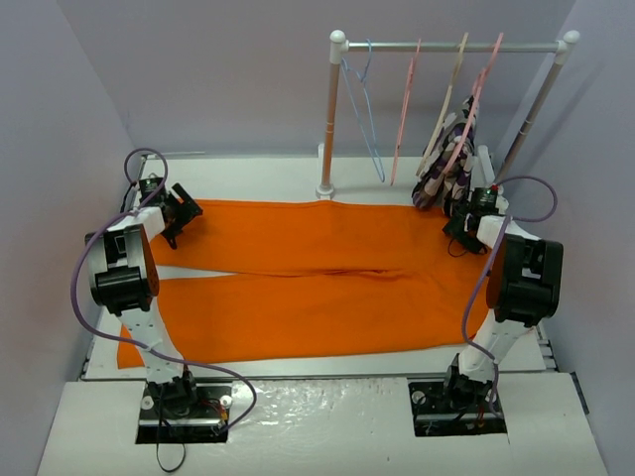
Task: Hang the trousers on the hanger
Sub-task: Flatten out the trousers at the center of the board.
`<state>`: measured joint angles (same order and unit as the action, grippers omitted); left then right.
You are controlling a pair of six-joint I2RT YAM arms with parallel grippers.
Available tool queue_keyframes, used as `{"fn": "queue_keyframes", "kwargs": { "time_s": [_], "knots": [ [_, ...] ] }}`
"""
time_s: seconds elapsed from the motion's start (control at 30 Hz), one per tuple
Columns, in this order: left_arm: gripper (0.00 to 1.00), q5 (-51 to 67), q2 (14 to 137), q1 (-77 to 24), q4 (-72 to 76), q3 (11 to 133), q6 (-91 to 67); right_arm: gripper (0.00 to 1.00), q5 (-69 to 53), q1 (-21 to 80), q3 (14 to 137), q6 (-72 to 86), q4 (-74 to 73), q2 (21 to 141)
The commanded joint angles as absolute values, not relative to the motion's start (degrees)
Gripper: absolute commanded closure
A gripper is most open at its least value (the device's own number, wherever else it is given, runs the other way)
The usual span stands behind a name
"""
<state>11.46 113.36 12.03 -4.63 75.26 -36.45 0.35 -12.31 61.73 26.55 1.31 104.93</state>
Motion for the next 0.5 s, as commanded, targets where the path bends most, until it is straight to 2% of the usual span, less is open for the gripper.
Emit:
{"fn": "queue_keyframes", "kwargs": {
  "time_s": [0.0,0.33,0.47],
  "knots": [
    [0.26,9.8,116.6,11.9,-7.7,78.3,-35.4,0.44,1.5,-12.6,65.7,25.3,4.0,109.1],
    [0.26,9.7,121.4,11.9,-9.4,84.3,-36.2,0.43,1.2,-15.0,71.3,24.2,3.7,115.3],
    [0.26,10.6,121.2,11.9,-9.4,86.1,-36.8,0.42,0.7,-15.0,73.5,23.8,2.9,114.1]
  ]
}}
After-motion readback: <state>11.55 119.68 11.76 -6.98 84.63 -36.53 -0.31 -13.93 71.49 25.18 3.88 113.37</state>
